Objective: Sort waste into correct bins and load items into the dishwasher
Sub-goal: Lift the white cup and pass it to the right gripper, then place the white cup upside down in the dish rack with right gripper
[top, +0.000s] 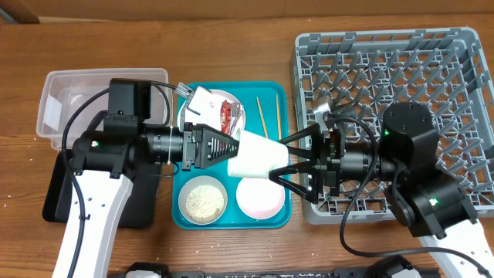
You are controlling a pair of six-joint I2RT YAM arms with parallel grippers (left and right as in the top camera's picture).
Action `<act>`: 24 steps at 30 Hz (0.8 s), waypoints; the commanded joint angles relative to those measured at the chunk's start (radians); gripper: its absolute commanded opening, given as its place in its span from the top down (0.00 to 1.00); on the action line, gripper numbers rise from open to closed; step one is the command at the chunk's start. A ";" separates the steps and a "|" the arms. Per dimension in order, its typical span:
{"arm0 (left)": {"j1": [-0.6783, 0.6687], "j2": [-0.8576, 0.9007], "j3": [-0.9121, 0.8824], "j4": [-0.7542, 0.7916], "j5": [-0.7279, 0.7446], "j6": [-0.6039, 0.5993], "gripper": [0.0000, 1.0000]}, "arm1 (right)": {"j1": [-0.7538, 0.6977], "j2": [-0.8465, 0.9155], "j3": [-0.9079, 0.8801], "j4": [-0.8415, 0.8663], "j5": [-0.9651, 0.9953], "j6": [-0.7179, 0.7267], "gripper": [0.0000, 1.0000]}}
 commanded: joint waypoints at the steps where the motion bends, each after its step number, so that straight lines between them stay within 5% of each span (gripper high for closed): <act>1: -0.006 -0.002 0.011 0.005 0.041 0.023 0.96 | 0.032 0.020 0.016 0.010 -0.016 0.041 0.12; 8: -0.007 -0.002 0.011 0.023 0.037 0.023 0.94 | 0.033 0.019 0.016 0.036 -0.017 0.041 0.35; 12: -0.007 -0.002 0.011 0.023 0.032 0.023 0.55 | 0.033 0.002 0.016 0.062 -0.016 0.041 0.38; 15: -0.007 -0.002 0.011 0.024 0.032 0.023 0.40 | 0.032 -0.011 0.016 0.065 -0.008 0.037 0.39; 19: -0.003 -0.002 0.011 0.022 -0.029 0.021 0.05 | -0.006 -0.035 0.016 0.022 0.021 0.014 0.40; 24: 0.046 -0.002 0.011 0.022 -0.050 0.018 0.00 | -0.173 -0.142 0.019 -0.245 0.295 -0.045 0.40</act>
